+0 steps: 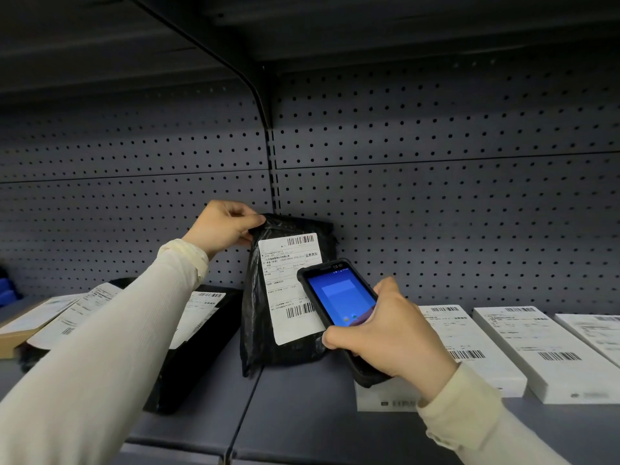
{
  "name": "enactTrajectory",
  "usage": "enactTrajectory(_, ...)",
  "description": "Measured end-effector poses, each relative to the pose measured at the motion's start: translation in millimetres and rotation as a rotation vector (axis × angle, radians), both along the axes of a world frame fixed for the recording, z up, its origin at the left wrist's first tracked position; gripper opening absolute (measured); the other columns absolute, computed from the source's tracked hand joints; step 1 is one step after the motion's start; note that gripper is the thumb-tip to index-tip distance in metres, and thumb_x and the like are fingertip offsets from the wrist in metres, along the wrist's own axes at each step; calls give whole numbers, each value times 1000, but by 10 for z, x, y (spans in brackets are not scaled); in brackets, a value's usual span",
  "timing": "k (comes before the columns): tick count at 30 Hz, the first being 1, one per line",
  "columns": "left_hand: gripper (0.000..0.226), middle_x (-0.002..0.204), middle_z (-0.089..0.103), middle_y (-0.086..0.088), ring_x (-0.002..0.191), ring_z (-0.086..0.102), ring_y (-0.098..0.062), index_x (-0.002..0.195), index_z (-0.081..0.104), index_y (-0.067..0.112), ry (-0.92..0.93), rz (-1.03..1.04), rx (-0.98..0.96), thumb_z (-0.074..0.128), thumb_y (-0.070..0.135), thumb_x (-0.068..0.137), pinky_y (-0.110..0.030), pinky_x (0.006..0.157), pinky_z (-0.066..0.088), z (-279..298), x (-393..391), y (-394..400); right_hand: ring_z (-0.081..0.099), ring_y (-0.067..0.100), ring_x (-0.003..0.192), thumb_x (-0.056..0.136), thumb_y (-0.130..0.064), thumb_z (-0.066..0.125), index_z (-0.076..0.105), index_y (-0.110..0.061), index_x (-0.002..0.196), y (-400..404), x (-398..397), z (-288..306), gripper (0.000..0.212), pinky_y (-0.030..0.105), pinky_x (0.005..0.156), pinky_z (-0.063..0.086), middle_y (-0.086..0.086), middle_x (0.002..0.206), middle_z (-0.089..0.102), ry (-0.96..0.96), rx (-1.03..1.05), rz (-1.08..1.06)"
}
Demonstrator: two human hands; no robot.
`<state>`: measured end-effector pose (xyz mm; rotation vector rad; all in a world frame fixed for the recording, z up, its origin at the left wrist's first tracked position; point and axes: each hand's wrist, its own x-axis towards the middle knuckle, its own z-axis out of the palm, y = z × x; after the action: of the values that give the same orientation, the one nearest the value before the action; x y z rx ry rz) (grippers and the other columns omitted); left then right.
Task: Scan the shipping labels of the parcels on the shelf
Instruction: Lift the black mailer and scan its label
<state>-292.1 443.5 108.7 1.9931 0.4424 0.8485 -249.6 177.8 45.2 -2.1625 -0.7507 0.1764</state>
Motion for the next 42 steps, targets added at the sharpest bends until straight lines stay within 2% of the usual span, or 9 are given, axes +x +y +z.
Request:
enactTrajectory(9,18,47,57,9,41,51,-1,69,61,11,12,1,-4,63,10,87,-18,54,53,-16,17,1,60,12,85,57,-47,78,30,-23,94,26,18,3,66,36,78,54,-6,88,63,17,3,-7)
enactTrajectory(13,25,69,56,0,63,49,-13,67,54,15,29,-1,54,57,14,92,-24,63,44,-47,20,-14,59,11,85,61,-44,77,32,-20,95,58,48,27,62,37,78,54,-9,84,60,26,32,-16)
enactTrajectory(16,26,72,52,-3,69,46,-18,70,48,16,70,-10,23,48,19,96,-30,68,41,-89,39,-17,58,10,82,62,-42,77,33,-18,94,84,82,51,60,36,75,54,-9,82,59,38,52,-23)
enactTrajectory(22,31,59,38,0,50,34,-14,68,38,17,138,74,47,40,19,99,-20,43,28,-116,97,-44,60,12,78,62,-42,78,37,-16,98,146,190,62,60,34,68,52,-5,82,61,59,70,-40)
enactTrajectory(25,30,68,50,-6,65,48,-21,69,44,14,163,57,16,42,21,98,-27,62,38,-168,94,9,56,7,79,64,-42,78,34,-17,100,154,246,51,63,33,69,51,-7,82,61,67,84,-50)
enactTrajectory(28,23,91,64,-18,86,62,-32,86,58,5,208,47,-86,44,19,97,-40,82,49,-215,113,52,57,9,78,63,-41,79,37,-15,103,177,305,38,63,32,65,50,-8,80,60,78,97,-65)
enactTrajectory(33,25,81,65,-11,68,66,-20,80,60,6,300,45,-131,44,12,98,-24,61,51,-312,244,32,57,10,79,62,-41,79,37,-16,99,243,404,21,61,34,69,52,-7,79,59,64,101,-94)
enactTrajectory(37,22,92,69,-13,82,65,-26,91,64,4,431,34,-109,48,19,96,-32,79,52,-449,330,102,59,10,76,62,-40,80,36,-15,97,294,478,9,61,36,72,54,-9,77,59,53,102,-112)
enactTrajectory(42,20,91,67,-14,86,65,-31,89,59,5,545,49,-46,51,24,94,-40,86,51,-649,429,171,56,6,75,62,-39,81,35,-16,98,345,546,-26,63,35,72,53,-10,76,60,36,90,-123)
